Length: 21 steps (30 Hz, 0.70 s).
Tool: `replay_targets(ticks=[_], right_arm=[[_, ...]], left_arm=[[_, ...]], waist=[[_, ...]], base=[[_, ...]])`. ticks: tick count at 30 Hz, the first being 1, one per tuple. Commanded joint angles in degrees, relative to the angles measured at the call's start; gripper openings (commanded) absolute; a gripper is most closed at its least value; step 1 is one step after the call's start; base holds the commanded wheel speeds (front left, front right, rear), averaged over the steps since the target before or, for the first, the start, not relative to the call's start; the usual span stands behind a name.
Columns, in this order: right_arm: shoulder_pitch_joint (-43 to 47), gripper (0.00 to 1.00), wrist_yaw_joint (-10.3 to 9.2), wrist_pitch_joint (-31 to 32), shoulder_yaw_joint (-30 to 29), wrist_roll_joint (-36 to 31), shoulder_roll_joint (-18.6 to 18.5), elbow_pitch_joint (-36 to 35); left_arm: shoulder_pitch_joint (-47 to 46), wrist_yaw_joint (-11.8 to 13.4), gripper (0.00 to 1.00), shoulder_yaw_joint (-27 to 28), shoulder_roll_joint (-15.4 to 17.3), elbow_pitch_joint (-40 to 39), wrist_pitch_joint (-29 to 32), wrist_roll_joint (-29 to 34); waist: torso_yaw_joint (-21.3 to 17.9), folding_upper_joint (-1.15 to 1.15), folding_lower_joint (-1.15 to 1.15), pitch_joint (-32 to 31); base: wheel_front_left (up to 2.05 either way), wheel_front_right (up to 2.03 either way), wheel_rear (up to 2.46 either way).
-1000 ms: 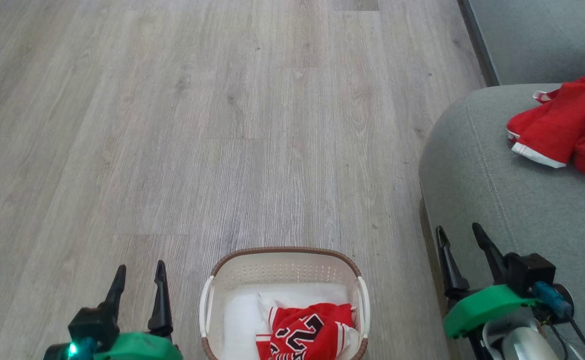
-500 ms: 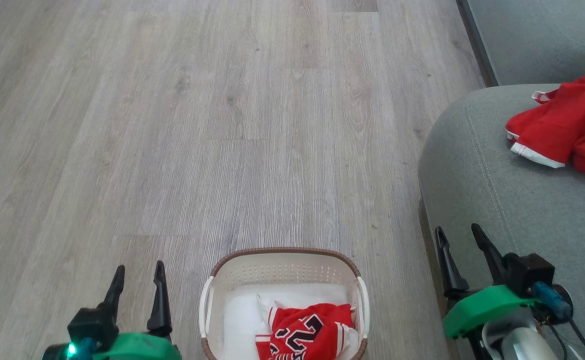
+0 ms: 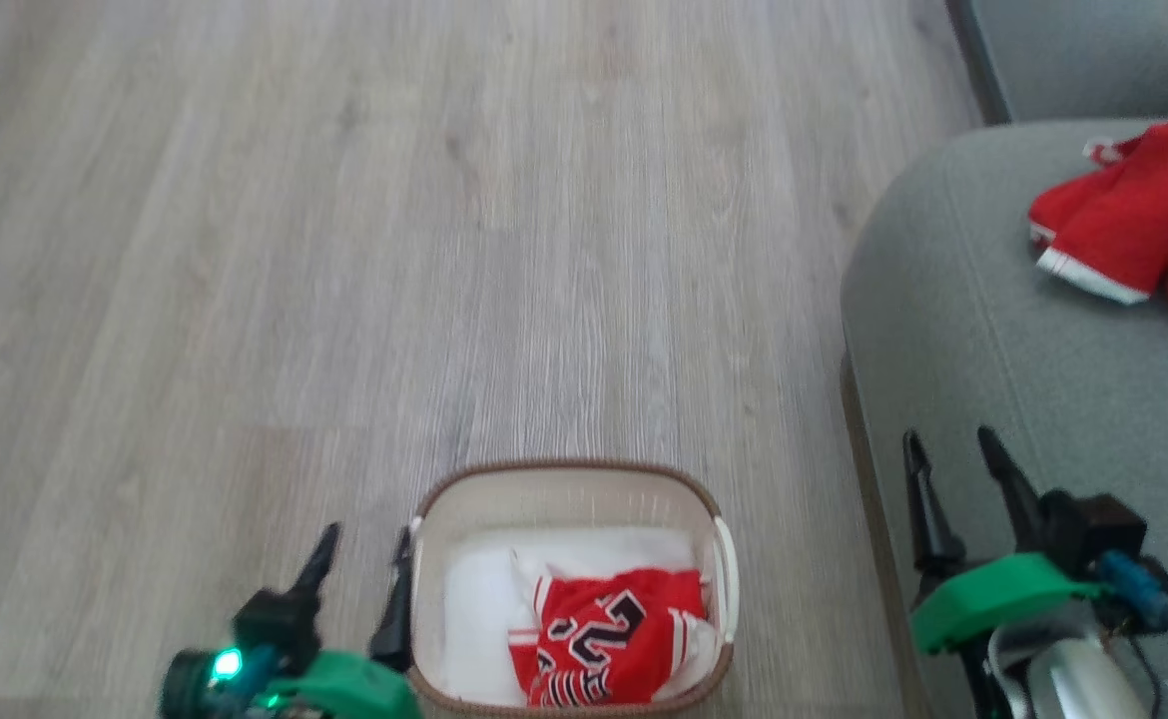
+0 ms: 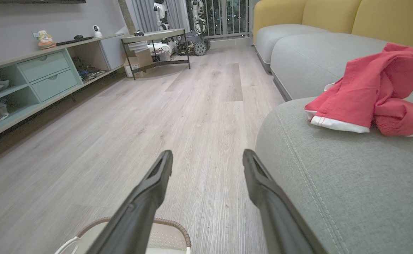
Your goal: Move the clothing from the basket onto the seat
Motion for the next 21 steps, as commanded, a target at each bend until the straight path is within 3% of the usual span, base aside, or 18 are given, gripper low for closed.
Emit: replay_targets(ticks=[1,11,21], right_arm=[[-3.2,1.0,-0.01,-0.5,0.6,-0.7,0.1,-2.7],[-9.6,1.0,-0.01,-0.5,-1.4,-3.5,0.1,-8.1],[-14.9,1.0,-0.01,-0.5,-0.6,-5.1,0.1,-13.6]], left_arm=[[-4.6,-0.6,1.0,0.3,-0.2,0.0,-0.5,0.6],[-17.1,-3.6,1.0,-10.8,-0.2,14.4,-0.5,0.2],[-30.5,-4.2,1.0,-20.5,-0.2,32.5,-0.2,-5.7]], waist=[[-0.4,0.0,0.0,2.6],[-3.7,0.0,0.0,16.1],[-8.5,0.0,0.0,29.5]], base=[[0.0,0.0,0.0],[0.0,0.0,0.0],[0.0,0.0,0.0]])
